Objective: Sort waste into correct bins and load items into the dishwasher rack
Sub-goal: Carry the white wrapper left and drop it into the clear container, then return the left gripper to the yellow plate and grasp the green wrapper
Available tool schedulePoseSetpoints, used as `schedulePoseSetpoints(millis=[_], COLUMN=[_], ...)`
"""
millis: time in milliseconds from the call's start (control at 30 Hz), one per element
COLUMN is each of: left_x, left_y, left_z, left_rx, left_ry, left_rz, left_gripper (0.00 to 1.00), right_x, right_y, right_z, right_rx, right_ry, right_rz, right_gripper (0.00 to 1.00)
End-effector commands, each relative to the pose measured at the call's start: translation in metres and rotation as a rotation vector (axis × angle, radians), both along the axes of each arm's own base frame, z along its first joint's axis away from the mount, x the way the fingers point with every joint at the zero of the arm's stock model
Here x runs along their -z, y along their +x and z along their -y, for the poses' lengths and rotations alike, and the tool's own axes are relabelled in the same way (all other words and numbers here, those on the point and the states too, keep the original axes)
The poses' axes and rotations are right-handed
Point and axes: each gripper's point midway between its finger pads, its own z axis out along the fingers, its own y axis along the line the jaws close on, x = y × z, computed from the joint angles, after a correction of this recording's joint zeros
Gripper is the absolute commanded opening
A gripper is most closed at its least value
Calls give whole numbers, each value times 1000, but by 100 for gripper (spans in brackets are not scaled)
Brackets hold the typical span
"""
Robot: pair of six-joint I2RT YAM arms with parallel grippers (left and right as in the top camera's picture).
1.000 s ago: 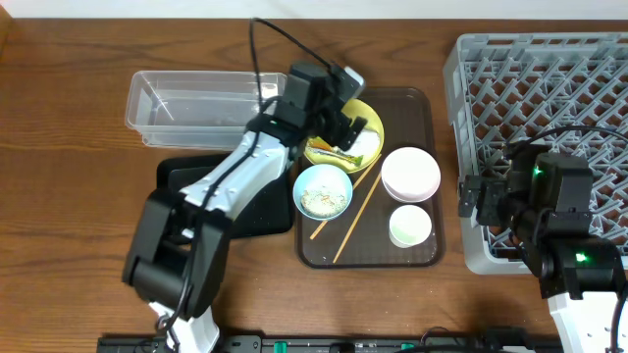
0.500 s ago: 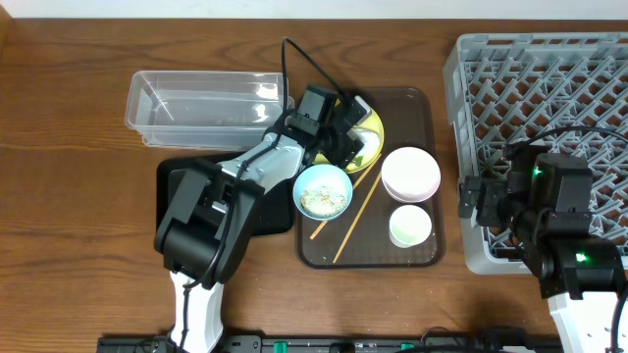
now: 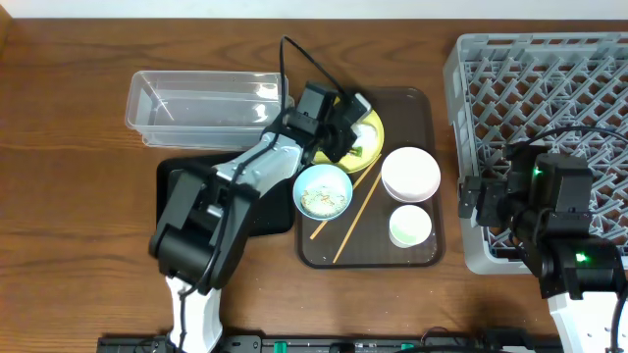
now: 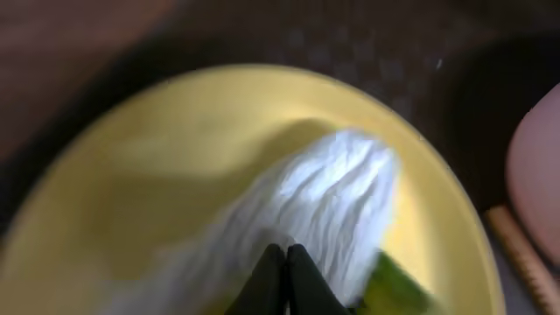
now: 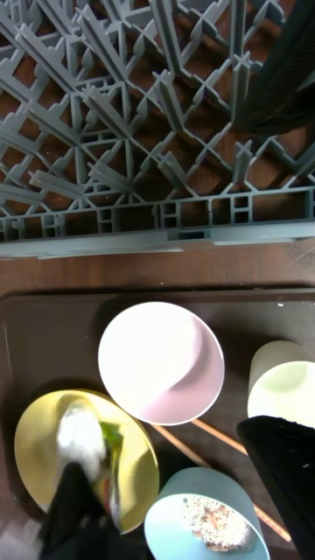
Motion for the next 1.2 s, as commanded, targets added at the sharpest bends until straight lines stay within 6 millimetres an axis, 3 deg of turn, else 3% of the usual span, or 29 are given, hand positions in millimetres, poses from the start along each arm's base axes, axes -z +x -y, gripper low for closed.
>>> schedulePoseSetpoints(millis=[0,100,267,433,567,600,633,667,733,933,1100,1167], left_x=[-68,-99,-126,-132,-128,-126,-124,-122,-119,-114,-97,-87], left_y=[17,23,30,40,44,44,43,42,36,11,-14,-22], left_z=[-15,-43,-107,-162,-192,-196,-198,-197,-189,-131,-80,-63], left_rx=[-112,-239,-452,-588,-651,-660,-662,-655,-624,-417,-150,-56], left_ry=[-79,-105,-98,-94,-86,-84,-84,-87,-102,-192,-43,29], left_rz=[87,98,93,92,79,75,67,58,25,-85,-24,5], left_gripper=[6,6,6,6,7,17,38,48,49,54,76,76], right_x=[-9,-9,-9,-9,-9,-9,-9,-9,-9,-9,-9,-9], right_y=[2,2,2,2,2,2,2,2,2,2,2,2], right_z=[-6,-6,-6,-6,-6,-6,-6,-6,-6,-6,-6,-6], right_rx=[-32,-32,-32,-32,-32,-32,-32,-32,-32,-32,-32,-32], right_ry=[-3,-3,-3,-3,-3,-3,-3,-3,-3,-3,-3,-3], right_rz=[22,22,22,22,22,22,22,22,22,22,22,22], right_gripper=[99,99,99,99,99,99,99,99,99,99,99,99])
